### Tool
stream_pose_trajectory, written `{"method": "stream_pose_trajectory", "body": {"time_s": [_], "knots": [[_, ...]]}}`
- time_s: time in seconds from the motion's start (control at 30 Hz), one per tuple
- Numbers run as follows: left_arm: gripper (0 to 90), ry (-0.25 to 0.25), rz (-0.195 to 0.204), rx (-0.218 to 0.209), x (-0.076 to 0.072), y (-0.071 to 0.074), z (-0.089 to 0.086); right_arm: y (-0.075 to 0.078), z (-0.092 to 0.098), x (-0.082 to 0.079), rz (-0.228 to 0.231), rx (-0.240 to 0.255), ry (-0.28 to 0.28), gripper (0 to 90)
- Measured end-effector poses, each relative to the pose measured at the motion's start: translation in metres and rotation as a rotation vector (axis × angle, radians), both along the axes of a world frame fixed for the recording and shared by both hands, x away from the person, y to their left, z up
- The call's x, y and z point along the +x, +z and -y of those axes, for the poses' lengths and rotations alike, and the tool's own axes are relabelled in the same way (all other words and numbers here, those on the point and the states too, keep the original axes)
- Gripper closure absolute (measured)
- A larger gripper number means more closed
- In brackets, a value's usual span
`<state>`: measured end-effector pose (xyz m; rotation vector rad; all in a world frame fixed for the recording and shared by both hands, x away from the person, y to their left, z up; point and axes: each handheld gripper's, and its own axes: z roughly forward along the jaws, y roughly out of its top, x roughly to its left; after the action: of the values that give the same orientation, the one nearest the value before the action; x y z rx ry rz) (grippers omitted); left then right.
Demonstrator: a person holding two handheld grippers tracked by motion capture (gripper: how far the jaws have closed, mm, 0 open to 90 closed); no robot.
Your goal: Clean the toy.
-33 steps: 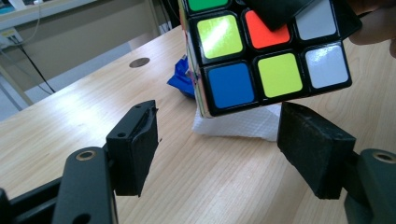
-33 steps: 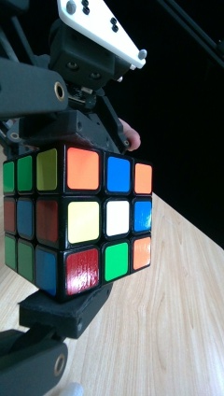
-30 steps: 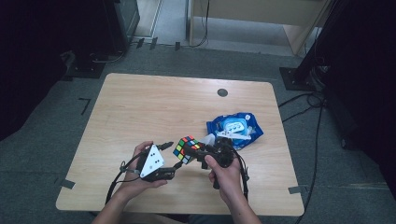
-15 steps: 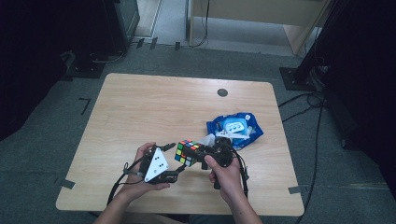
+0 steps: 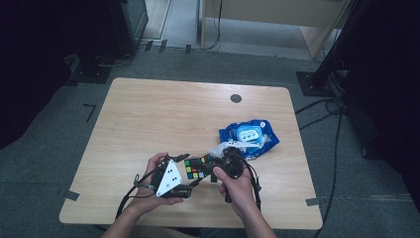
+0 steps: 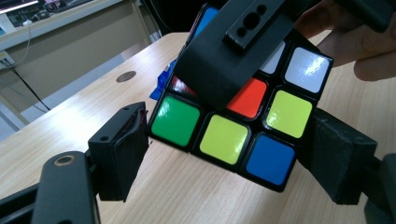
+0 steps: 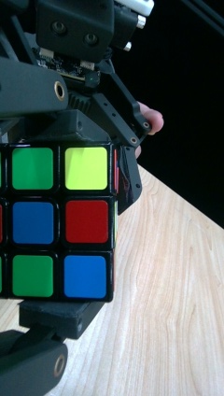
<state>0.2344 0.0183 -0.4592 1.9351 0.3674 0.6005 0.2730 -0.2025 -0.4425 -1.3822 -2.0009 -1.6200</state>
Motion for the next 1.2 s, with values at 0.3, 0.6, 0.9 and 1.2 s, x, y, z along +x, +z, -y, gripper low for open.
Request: {"method": "stream_pose_trajectory", "body": {"time_s": [0.3,0.6,0.9,1.2], "knots": [[29.6,-0.031,0.01,0.012,-0.003,-0.002,0.003,-0.002,-0.002,0.0,-0.013,-0.032,0.001,34.6],[34.1,-0.015,0.016,0.007,-0.004,0.0,0.001,-0.002,-0.007,0.0,-0.013,-0.058,0.024,34.0],[34.0,0.019,0.014,-0.015,0.0,0.003,-0.007,-0.002,-0.009,-0.002,0.007,-0.051,0.033,34.5],[29.3,0.051,0.01,0.014,0.002,-0.001,-0.003,-0.001,-0.012,-0.004,0.02,-0.031,0.047,34.7]]}}
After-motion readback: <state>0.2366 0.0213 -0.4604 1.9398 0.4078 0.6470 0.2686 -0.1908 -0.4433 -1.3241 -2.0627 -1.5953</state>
